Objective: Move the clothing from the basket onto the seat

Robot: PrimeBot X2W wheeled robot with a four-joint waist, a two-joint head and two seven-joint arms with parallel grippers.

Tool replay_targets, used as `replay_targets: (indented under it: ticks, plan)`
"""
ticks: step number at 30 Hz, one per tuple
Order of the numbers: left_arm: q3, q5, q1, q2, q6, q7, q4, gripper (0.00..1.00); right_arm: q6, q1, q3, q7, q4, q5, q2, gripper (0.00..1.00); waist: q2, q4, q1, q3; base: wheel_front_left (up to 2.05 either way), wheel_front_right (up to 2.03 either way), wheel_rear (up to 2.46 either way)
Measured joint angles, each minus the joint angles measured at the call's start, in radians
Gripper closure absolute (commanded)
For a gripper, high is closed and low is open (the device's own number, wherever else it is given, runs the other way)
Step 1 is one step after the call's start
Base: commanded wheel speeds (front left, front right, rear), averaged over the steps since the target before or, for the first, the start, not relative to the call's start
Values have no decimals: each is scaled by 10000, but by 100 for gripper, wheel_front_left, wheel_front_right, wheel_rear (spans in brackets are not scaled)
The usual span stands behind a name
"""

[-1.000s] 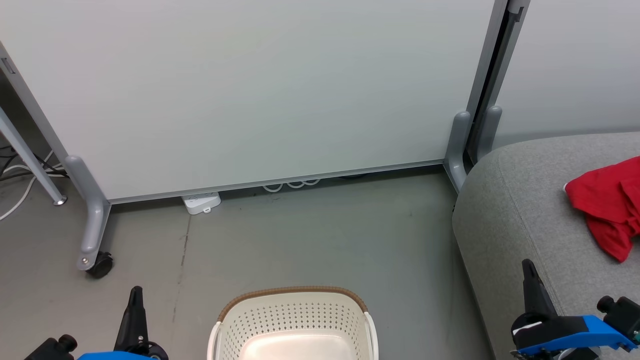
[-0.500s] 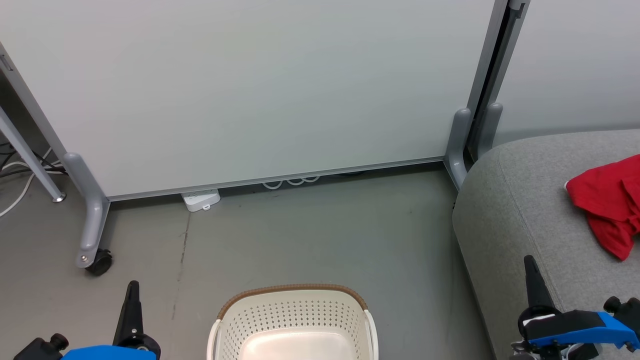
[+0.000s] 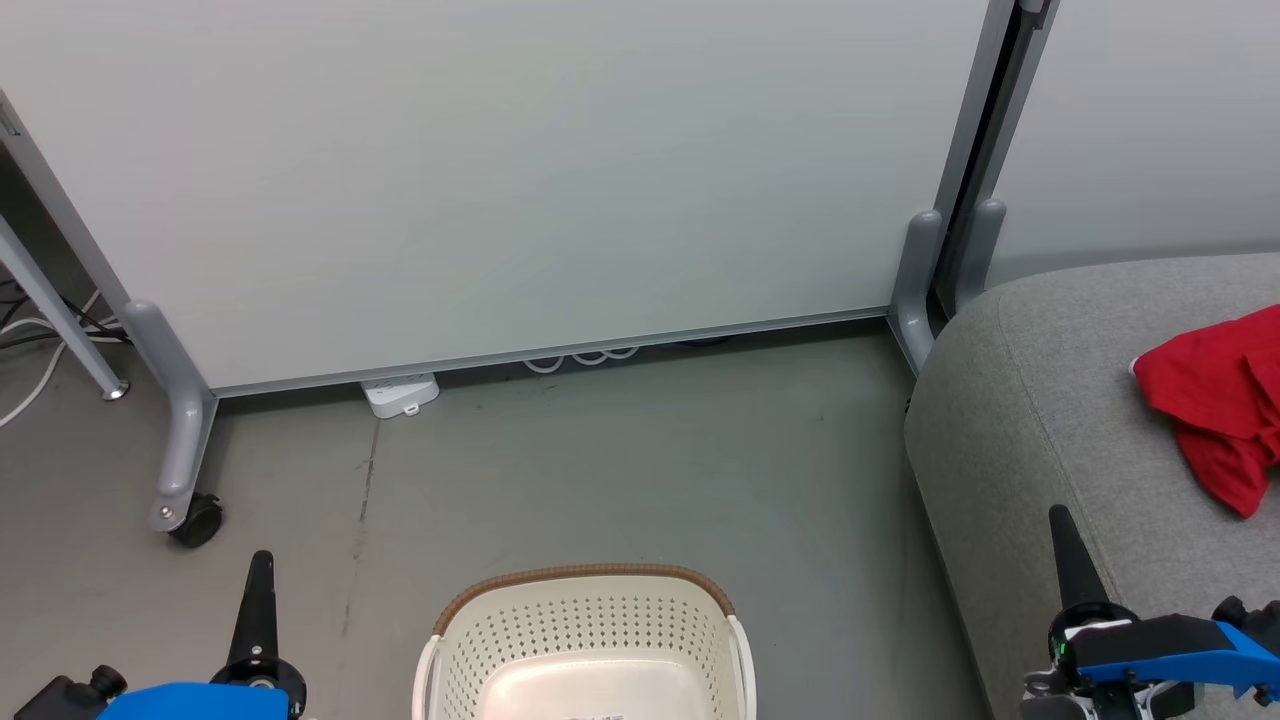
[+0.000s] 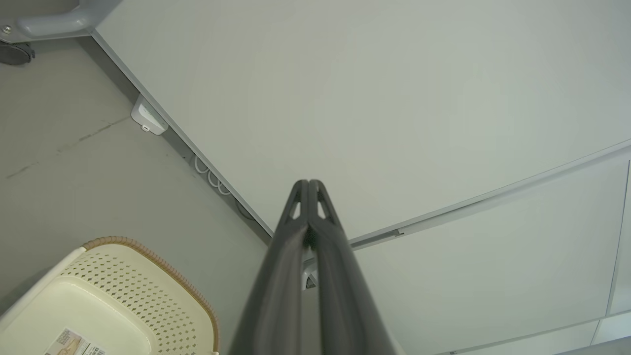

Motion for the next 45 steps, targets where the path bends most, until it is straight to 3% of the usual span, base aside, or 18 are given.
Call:
replay_targets:
  ticks: [45]
  plan:
    - [211,-3737,-358,21,-17,959,-105,100,-2,-226,-290,984,-293,3871,151,100,0,-39,0,256,0,0,0]
